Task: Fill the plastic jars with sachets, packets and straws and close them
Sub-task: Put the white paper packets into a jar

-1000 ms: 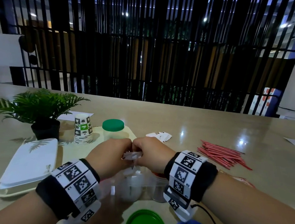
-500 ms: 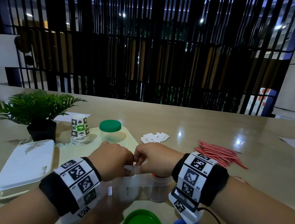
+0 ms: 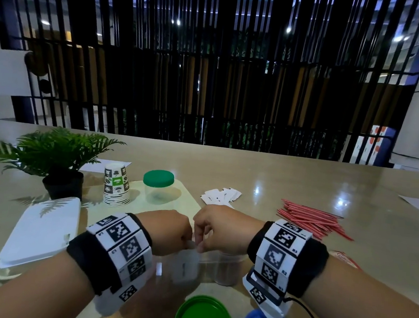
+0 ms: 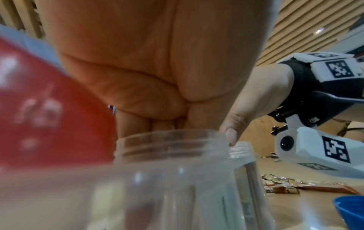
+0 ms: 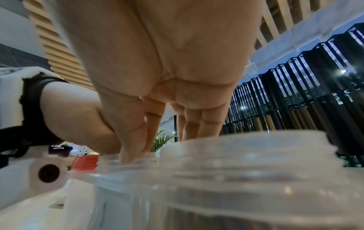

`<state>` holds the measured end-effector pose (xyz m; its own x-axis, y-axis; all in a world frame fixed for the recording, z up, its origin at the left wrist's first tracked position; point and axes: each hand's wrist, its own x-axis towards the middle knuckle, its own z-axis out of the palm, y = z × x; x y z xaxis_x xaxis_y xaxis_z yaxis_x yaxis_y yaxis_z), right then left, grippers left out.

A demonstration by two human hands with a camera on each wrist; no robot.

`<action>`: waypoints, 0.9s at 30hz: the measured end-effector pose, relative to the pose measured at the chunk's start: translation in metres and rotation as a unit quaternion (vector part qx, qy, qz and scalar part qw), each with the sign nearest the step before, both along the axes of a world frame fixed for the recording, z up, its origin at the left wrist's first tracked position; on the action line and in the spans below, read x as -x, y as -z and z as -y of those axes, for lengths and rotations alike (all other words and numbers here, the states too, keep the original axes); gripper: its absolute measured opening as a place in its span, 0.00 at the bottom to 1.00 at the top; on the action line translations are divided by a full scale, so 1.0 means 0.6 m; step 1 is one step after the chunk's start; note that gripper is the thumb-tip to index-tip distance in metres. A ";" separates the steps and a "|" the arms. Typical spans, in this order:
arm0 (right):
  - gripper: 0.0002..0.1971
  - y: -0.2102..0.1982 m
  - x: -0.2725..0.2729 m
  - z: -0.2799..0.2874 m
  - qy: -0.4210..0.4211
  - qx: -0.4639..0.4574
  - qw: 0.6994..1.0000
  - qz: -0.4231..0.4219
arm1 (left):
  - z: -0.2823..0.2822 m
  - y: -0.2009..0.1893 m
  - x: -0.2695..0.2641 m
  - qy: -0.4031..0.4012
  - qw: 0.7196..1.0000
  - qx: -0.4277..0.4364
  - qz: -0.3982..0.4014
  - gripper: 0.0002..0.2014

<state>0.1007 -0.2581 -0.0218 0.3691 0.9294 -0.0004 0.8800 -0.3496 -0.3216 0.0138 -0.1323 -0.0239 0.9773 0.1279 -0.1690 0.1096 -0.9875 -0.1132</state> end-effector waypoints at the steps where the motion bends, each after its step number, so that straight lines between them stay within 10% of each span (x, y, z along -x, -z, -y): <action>1: 0.09 0.001 0.000 0.000 0.000 -0.002 1.000 0.000 | 0.003 -0.001 -0.001 -0.007 1.000 0.001 -0.004 0.16; 27: 0.33 -0.002 0.003 0.011 0.030 -0.015 0.997 -0.062 | 0.010 -0.005 -0.017 -0.009 0.997 0.047 -0.062 0.16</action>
